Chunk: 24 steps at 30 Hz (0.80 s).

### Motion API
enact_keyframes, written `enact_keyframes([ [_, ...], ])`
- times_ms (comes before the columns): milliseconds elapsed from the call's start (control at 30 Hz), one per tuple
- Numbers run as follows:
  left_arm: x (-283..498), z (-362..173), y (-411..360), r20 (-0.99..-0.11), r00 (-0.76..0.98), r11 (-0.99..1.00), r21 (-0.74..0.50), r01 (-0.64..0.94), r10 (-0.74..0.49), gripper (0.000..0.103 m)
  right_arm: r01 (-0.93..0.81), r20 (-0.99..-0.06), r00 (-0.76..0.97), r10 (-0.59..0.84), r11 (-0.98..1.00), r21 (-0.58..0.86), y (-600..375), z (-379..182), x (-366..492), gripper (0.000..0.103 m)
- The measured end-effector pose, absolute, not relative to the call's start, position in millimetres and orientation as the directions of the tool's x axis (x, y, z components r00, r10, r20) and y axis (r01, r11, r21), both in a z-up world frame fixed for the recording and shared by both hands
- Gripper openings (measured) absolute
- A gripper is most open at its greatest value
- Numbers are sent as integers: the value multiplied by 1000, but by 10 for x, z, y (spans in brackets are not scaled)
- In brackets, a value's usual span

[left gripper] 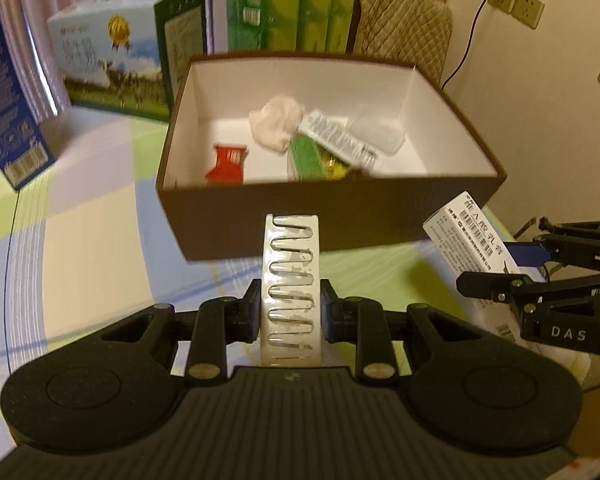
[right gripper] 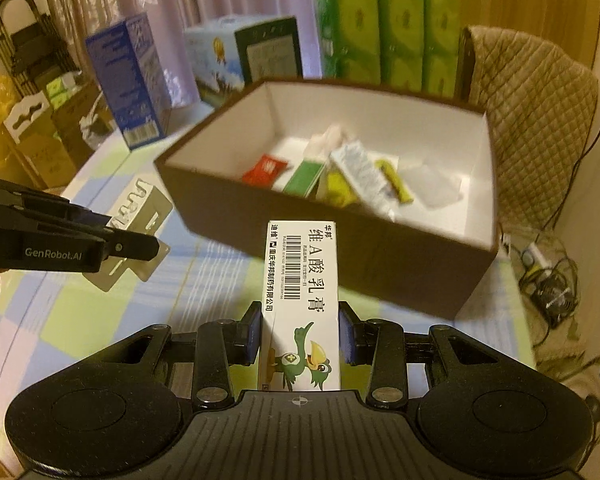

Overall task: Organize objects
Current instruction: 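Carry the pill strip and medicine box over the brown box with both tools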

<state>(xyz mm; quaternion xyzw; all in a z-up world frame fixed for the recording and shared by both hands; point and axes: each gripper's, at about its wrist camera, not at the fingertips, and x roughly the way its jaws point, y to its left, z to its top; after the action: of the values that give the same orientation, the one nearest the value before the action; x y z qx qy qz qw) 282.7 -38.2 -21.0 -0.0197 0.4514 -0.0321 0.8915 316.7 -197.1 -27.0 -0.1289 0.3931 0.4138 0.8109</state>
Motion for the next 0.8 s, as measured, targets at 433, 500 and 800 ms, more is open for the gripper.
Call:
enact_keyframes([
  [433,3457,130,-379,-740,672,999,-31,19,-36,23,-762,-667,419,616,638,111,-1908,98,3806,35],
  [500,3534,147,-373,-737,675,1000,-28,13,-30,23,-760,-661,425,618,640,110,-1898,121,3903,35],
  [800,3861,59,-401,-750,661,1000,-13,0,-9,23,-755,-669,422,612,646,115,-1858,59,4224,35],
])
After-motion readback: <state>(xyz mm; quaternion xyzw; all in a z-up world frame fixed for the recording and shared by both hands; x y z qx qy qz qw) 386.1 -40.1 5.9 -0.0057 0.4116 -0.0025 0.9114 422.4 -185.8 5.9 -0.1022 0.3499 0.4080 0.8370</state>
